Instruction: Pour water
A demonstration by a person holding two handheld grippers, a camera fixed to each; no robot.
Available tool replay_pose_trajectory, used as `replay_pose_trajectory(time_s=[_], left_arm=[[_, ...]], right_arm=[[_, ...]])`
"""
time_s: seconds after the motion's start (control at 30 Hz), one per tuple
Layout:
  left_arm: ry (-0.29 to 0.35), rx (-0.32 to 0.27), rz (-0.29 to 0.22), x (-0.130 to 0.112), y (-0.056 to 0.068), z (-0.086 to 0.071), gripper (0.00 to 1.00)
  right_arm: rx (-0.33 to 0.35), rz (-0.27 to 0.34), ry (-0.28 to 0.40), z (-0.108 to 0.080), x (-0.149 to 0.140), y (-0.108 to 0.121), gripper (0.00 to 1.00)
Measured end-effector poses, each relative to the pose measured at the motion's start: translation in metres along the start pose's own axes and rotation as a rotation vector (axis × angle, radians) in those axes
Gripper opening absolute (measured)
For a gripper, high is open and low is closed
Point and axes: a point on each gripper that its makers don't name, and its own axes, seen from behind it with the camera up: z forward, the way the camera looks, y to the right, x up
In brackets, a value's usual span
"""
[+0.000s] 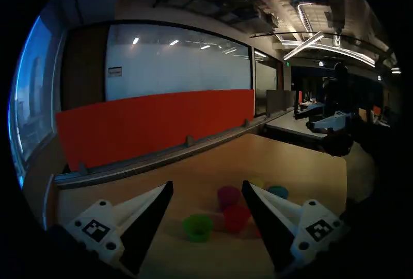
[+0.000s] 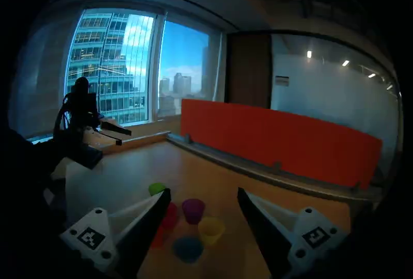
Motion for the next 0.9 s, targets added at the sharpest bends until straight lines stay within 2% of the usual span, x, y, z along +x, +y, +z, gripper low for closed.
replay_pose_trajectory(time_s=[0.4, 0.9], left_arm=[[-0.075, -0.031, 0.012, -0.038, 0.001, 0.017, 0.99], [-0.185, -0.058, 0.017, -0.094, 0.005, 0.033, 0.99]], right_arm=[[0.057, -0.028, -0.102, 0.011, -0.042, -0.008, 1.0], [0.087, -0.027, -0.212, 0.024, -0.096, -0.007, 1.0]])
